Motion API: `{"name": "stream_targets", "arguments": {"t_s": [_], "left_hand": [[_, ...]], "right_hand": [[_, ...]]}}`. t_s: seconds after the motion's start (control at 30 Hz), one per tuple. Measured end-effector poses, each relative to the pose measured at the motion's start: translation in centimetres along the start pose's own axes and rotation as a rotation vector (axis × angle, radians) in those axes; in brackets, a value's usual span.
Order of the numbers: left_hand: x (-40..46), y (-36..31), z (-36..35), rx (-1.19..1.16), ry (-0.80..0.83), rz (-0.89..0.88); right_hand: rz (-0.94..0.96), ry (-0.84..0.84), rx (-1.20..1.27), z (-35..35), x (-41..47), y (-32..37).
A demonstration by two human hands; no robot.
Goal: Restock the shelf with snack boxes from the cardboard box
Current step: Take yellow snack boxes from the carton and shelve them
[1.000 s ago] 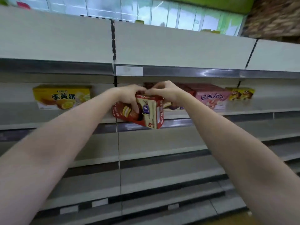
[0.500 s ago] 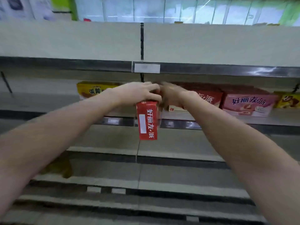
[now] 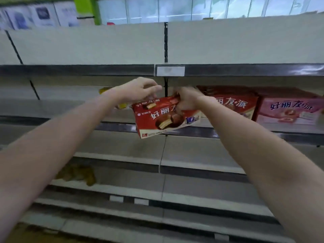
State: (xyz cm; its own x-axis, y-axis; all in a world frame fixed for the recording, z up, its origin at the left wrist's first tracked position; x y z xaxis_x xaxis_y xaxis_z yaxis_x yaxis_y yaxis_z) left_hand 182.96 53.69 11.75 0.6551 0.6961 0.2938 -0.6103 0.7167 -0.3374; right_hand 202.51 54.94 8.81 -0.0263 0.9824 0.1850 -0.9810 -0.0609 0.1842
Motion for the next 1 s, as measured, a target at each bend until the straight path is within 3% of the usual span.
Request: {"name": "stream_targets", "arguments": {"t_s": [0.13, 0.4, 0.7, 0.8, 1.0], "left_hand": [[1.9, -0.7, -1.9, 0.112, 0.155, 0.028], [7.5, -4.6, -7.4, 0.05, 0.072, -0.134], [13.3, -7.9, -12.8, 0.102, -0.057, -0.215], [14.8, -8.8, -14.2, 0.238, -0.089, -0.182], [15.7, -7.6, -17.2, 0.34, -0.028, -0.178]], "right_hand": [[-0.136, -0.017, 0.039, 0.7, -0.9, -2.5], [-0.32, -0.102, 0.081, 2.9, -3.8, -11.3], [-0.313, -0.214, -0.013, 4.2, -5.5, -18.8], [-0.308, -0.234, -0.026, 4.0, -5.7, -20.7], [-0.262, -0.23, -0.088, 0.9, -4.9, -23.4]]}}
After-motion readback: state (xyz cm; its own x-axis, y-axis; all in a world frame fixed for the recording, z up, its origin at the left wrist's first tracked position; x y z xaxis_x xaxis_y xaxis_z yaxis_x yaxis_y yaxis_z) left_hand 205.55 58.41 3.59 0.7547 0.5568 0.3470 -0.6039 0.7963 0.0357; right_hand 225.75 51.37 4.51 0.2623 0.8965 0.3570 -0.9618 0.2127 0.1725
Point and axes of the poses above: each hand's wrist, its own x-axis towards the middle knuckle, its own z-axis out of the back of the hand, y = z × x, the point moved 4 cm from there along x, towards the middle knuckle, and after that the axes turned 12 degrees about -z, right-handed, at the moved point
